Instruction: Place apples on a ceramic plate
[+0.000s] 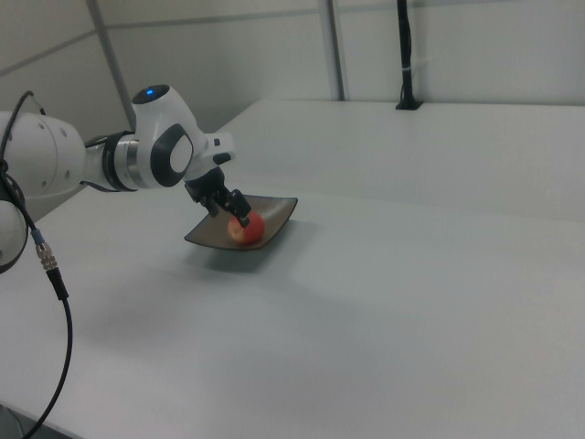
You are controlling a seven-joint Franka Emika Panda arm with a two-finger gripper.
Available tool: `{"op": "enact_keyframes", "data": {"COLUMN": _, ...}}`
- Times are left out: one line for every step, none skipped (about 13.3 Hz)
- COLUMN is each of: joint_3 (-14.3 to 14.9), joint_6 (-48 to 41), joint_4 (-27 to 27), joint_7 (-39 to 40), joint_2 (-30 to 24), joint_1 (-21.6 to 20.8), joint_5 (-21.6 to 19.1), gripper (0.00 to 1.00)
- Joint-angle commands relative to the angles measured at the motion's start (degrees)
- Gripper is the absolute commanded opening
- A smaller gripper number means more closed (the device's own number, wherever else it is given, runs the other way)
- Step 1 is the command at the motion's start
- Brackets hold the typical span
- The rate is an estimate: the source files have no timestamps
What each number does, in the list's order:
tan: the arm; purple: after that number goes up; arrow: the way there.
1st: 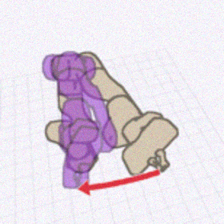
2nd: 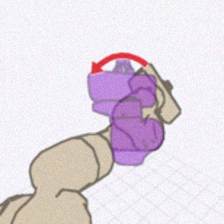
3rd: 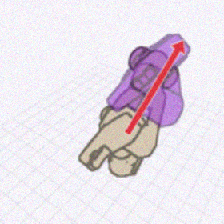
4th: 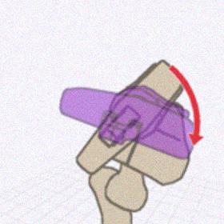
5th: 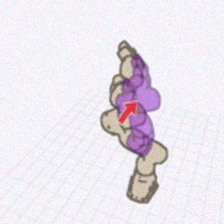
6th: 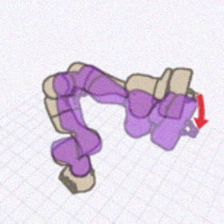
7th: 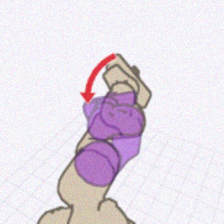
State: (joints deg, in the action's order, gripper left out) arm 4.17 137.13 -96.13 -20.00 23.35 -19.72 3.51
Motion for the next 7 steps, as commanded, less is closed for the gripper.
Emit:
{"op": "enact_keyframes", "data": {"joint_3": 0.0, "joint_6": 0.6, "joint_4": 1.0, "joint_7": -1.7, "joint_2": 0.5, "joint_1": -0.2, "joint_5": 1.9, "gripper": 1.0}}
{"op": "enact_keyframes", "data": {"joint_3": 0.0, "joint_6": 0.5, "joint_4": 1.0, "joint_7": -1.7, "joint_2": 0.5, "joint_1": -0.1, "joint_5": 1.9, "gripper": 1.0}}
{"op": "enact_keyframes", "data": {"joint_3": 0.0, "joint_6": 0.0, "joint_4": 1.0, "joint_7": -1.6, "joint_2": -0.1, "joint_1": -0.2, "joint_5": 1.9, "gripper": 1.0}}
{"op": "enact_keyframes", "data": {"joint_3": 0.1, "joint_6": -0.6, "joint_4": 0.9, "joint_7": -1.4, "joint_2": -0.4, "joint_1": -0.3, "joint_5": 1.9, "gripper": 1.0}}
{"op": "enact_keyframes", "data": {"joint_3": 0.0, "joint_6": -4.5, "joint_4": 1.1, "joint_7": 0.4, "joint_2": -0.7, "joint_1": -0.2, "joint_5": 2.7, "gripper": 1.0}}
{"op": "enact_keyframes", "data": {"joint_3": 0.0, "joint_6": -8.2, "joint_4": 1.3, "joint_7": 4.2, "joint_2": -1.0, "joint_1": -0.1, "joint_5": 3.8, "gripper": 1.0}}
{"op": "enact_keyframes", "data": {"joint_3": 0.0, "joint_6": -14.5, "joint_4": 2.3, "joint_7": 10.4, "joint_2": -2.3, "joint_1": -0.1, "joint_5": 3.1, "gripper": 1.0}}
